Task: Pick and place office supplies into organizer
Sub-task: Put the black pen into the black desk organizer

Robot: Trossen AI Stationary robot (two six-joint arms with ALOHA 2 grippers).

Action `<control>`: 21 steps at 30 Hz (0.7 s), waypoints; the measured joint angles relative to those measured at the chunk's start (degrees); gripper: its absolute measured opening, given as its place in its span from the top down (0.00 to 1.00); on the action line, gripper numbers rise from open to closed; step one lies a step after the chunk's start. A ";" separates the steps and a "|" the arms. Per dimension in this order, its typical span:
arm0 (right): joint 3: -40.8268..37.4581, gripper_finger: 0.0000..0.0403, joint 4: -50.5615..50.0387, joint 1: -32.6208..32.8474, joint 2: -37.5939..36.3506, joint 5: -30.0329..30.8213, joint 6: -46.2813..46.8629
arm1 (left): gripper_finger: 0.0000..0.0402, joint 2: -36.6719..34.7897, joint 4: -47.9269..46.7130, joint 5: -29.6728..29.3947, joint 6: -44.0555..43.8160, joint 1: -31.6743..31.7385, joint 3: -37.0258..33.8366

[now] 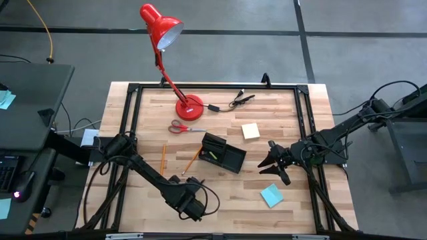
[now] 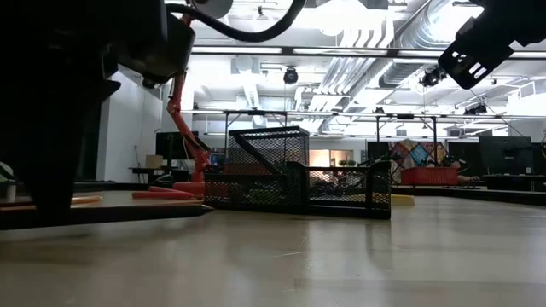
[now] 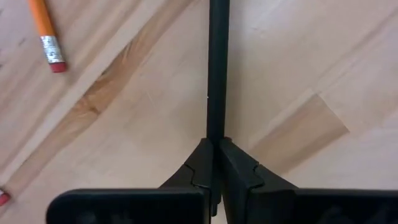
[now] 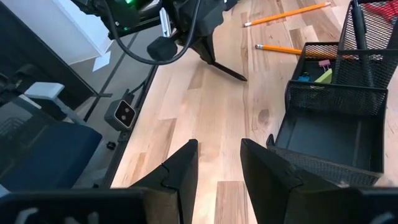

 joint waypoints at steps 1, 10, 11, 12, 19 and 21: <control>0.00 0.71 0.00 -0.02 0.00 0.00 0.00 | 1.00 -0.02 0.23 0.18 0.01 -0.01 0.02; 0.00 0.71 0.00 -0.02 0.00 0.07 0.00 | 1.00 -0.20 -6.97 -2.08 2.42 0.29 6.53; 0.00 0.71 0.00 0.01 0.00 0.09 0.00 | 1.00 -0.28 -8.32 -2.02 2.46 0.41 7.48; 0.00 0.71 0.00 -0.02 0.00 0.11 0.00 | 1.00 -0.28 -9.87 -1.92 2.72 0.52 8.50; 0.00 0.71 0.02 0.01 0.00 1.72 -0.02 | 1.00 -0.29 -20.73 -3.98 8.69 4.37 16.86; 0.00 0.71 0.02 -0.01 0.00 1.86 -0.01 | 1.00 -0.36 -23.01 -5.83 10.97 5.89 19.24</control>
